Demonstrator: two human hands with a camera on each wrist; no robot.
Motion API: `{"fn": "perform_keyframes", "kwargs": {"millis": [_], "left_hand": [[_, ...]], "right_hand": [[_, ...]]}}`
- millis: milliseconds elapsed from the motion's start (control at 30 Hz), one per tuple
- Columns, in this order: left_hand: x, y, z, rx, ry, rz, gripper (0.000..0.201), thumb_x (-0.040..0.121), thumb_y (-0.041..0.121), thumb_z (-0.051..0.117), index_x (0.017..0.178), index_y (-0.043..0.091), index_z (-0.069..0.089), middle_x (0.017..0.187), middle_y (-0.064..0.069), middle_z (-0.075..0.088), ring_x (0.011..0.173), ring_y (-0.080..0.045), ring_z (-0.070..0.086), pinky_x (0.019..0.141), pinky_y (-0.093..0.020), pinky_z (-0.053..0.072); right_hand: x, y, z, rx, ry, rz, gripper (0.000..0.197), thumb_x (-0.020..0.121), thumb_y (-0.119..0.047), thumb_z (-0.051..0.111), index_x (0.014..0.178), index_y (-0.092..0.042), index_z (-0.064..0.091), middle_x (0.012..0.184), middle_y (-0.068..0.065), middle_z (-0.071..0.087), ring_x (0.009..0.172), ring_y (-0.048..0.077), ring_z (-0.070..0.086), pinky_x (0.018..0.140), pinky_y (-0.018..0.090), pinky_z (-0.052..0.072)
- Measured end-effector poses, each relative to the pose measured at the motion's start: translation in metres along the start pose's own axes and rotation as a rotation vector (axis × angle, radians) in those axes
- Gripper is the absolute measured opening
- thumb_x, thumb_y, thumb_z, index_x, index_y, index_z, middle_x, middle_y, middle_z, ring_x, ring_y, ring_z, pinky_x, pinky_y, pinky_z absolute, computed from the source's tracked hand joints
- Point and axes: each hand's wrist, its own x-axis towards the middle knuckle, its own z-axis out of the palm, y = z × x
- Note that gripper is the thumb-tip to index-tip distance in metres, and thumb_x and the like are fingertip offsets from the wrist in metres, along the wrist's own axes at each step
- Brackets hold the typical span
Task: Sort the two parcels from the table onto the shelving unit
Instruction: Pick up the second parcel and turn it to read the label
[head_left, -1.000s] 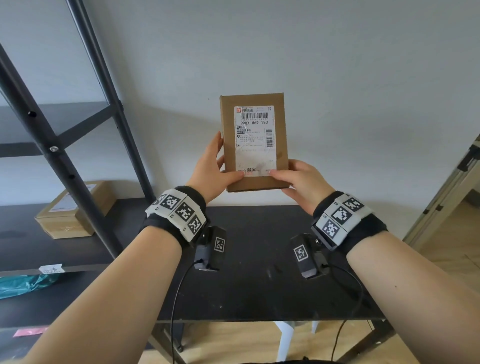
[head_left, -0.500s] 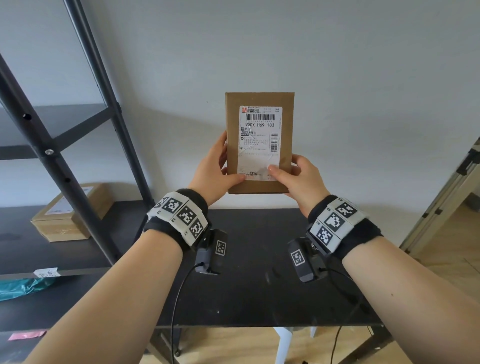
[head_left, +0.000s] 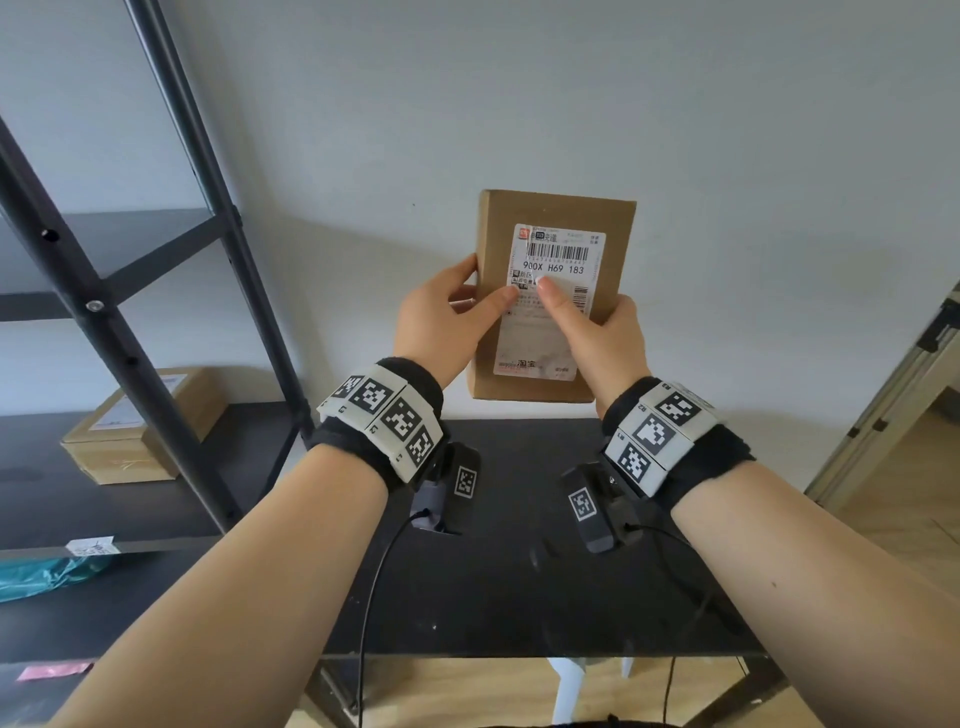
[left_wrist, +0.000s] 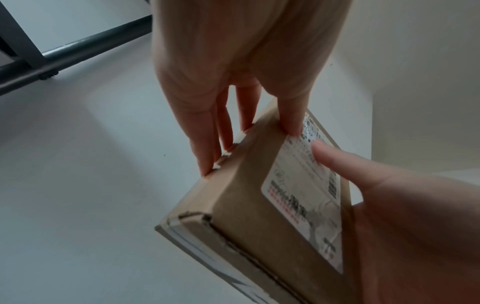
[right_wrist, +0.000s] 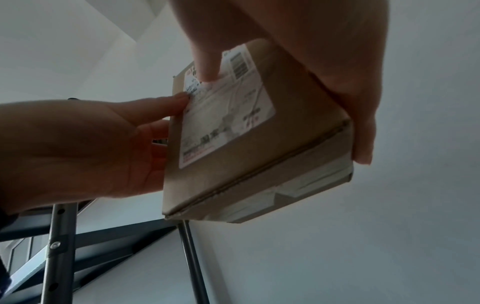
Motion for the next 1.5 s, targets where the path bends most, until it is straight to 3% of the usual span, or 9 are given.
{"fn": "perform_keyframes", "kwargs": {"millis": [133, 467, 733, 900, 1000, 1167, 1300, 1400, 1500], "left_hand": [[0.000, 0.001, 0.004, -0.008, -0.007, -0.009, 0.046, 0.086, 0.034, 0.063, 0.131, 0.028, 0.055, 0.103, 0.004, 0.068, 0.100, -0.017, 0.066, 0.090, -0.037, 0.056], [-0.004, -0.002, 0.012, 0.017, 0.005, -0.070, 0.041, 0.089, 0.037, 0.056, 0.129, 0.026, 0.058, 0.099, 0.004, 0.067, 0.100, -0.016, 0.065, 0.091, -0.041, 0.056], [-0.008, -0.002, 0.016, 0.040, 0.015, -0.111, 0.047, 0.088, 0.039, 0.056, 0.132, 0.023, 0.055, 0.110, 0.000, 0.070, 0.104, -0.016, 0.065, 0.092, -0.042, 0.055], [-0.011, -0.003, 0.016, 0.053, 0.033, -0.133, 0.045, 0.090, 0.038, 0.055, 0.132, 0.023, 0.055, 0.113, 0.000, 0.069, 0.107, -0.017, 0.064, 0.093, -0.043, 0.055], [-0.015, -0.009, 0.011, 0.059, 0.088, -0.168, 0.049, 0.091, 0.038, 0.054, 0.137, 0.022, 0.050, 0.117, 0.000, 0.068, 0.107, -0.016, 0.064, 0.093, -0.040, 0.055], [-0.035, -0.016, -0.023, 0.047, 0.235, -0.167, 0.055, 0.091, 0.032, 0.055, 0.142, 0.021, 0.040, 0.127, 0.000, 0.063, 0.111, -0.013, 0.062, 0.089, -0.029, 0.056], [-0.059, -0.017, -0.065, 0.067, 0.309, -0.135, 0.044, 0.094, 0.030, 0.049, 0.138, 0.020, 0.046, 0.124, 0.004, 0.063, 0.096, -0.002, 0.062, 0.063, -0.005, 0.053], [-0.078, -0.012, -0.101, 0.056, 0.374, -0.143, 0.041, 0.097, 0.028, 0.043, 0.137, 0.019, 0.046, 0.119, 0.007, 0.061, 0.096, -0.003, 0.061, 0.060, -0.006, 0.053], [-0.101, -0.008, -0.143, 0.072, 0.451, -0.142, 0.040, 0.099, 0.030, 0.038, 0.137, 0.022, 0.045, 0.120, 0.007, 0.060, 0.106, -0.011, 0.061, 0.072, -0.015, 0.053]], "right_hand": [[0.000, -0.004, -0.003, -0.013, 0.024, -0.014, 0.058, 0.070, -0.054, 0.076, 0.107, -0.020, 0.047, 0.091, -0.014, 0.060, 0.093, 0.012, 0.064, 0.079, 0.028, 0.056], [0.006, 0.000, -0.008, -0.139, 0.000, -0.035, 0.053, 0.073, -0.059, 0.070, 0.104, -0.022, 0.048, 0.095, -0.010, 0.060, 0.098, 0.017, 0.064, 0.091, 0.038, 0.056], [0.007, 0.007, -0.014, -0.158, -0.067, -0.043, 0.051, 0.078, -0.057, 0.067, 0.106, -0.020, 0.046, 0.086, -0.017, 0.055, 0.092, 0.013, 0.061, 0.084, 0.031, 0.055], [0.008, 0.013, -0.017, -0.201, -0.118, -0.057, 0.048, 0.082, -0.057, 0.061, 0.110, -0.019, 0.051, 0.092, -0.015, 0.059, 0.094, 0.012, 0.061, 0.082, 0.028, 0.054], [0.004, 0.014, -0.011, -0.225, -0.180, -0.084, 0.054, 0.086, -0.057, 0.055, 0.122, -0.017, 0.054, 0.103, -0.011, 0.061, 0.099, 0.011, 0.062, 0.083, 0.026, 0.054], [-0.012, 0.011, 0.018, -0.181, -0.289, -0.150, 0.049, 0.092, -0.055, 0.047, 0.126, -0.020, 0.055, 0.110, -0.009, 0.065, 0.105, 0.013, 0.065, 0.090, 0.032, 0.055], [-0.042, 0.001, 0.053, -0.126, -0.409, -0.229, 0.045, 0.097, -0.046, 0.040, 0.132, -0.018, 0.049, 0.111, -0.011, 0.061, 0.092, 0.002, 0.061, 0.069, 0.010, 0.050], [-0.070, -0.010, 0.084, -0.079, -0.474, -0.263, 0.049, 0.098, -0.046, 0.036, 0.138, -0.018, 0.045, 0.125, -0.003, 0.063, 0.104, 0.011, 0.063, 0.077, 0.020, 0.055], [-0.104, -0.025, 0.119, -0.047, -0.549, -0.282, 0.050, 0.098, -0.048, 0.033, 0.140, -0.021, 0.042, 0.124, -0.005, 0.061, 0.106, 0.013, 0.061, 0.085, 0.029, 0.056]]}}
